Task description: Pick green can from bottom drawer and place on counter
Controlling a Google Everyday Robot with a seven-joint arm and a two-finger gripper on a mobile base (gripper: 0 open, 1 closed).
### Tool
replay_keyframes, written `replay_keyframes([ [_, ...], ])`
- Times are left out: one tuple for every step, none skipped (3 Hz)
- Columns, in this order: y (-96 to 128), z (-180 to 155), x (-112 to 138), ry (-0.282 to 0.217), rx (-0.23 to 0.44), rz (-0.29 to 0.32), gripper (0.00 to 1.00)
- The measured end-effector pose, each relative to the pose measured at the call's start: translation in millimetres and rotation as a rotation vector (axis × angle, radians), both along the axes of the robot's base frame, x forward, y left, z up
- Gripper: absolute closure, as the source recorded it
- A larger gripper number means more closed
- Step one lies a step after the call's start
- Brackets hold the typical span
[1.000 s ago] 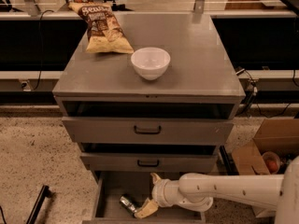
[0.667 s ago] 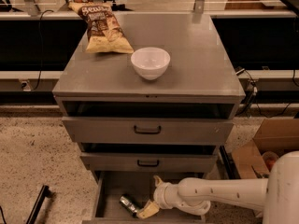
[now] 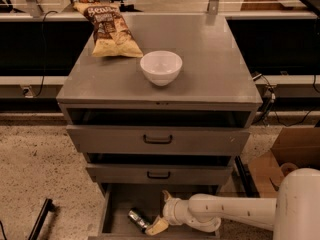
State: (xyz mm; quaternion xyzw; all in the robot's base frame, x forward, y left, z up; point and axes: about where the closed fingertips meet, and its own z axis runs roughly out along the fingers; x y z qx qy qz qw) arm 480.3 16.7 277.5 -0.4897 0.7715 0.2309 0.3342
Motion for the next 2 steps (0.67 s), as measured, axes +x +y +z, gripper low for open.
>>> replay_keyframes([
  [3.1, 3.5, -0.1, -0.011, 0.006, 0.007, 0.0],
  [13.7, -6.4, 3.6, -0.03, 0.023, 0.016, 0.18],
])
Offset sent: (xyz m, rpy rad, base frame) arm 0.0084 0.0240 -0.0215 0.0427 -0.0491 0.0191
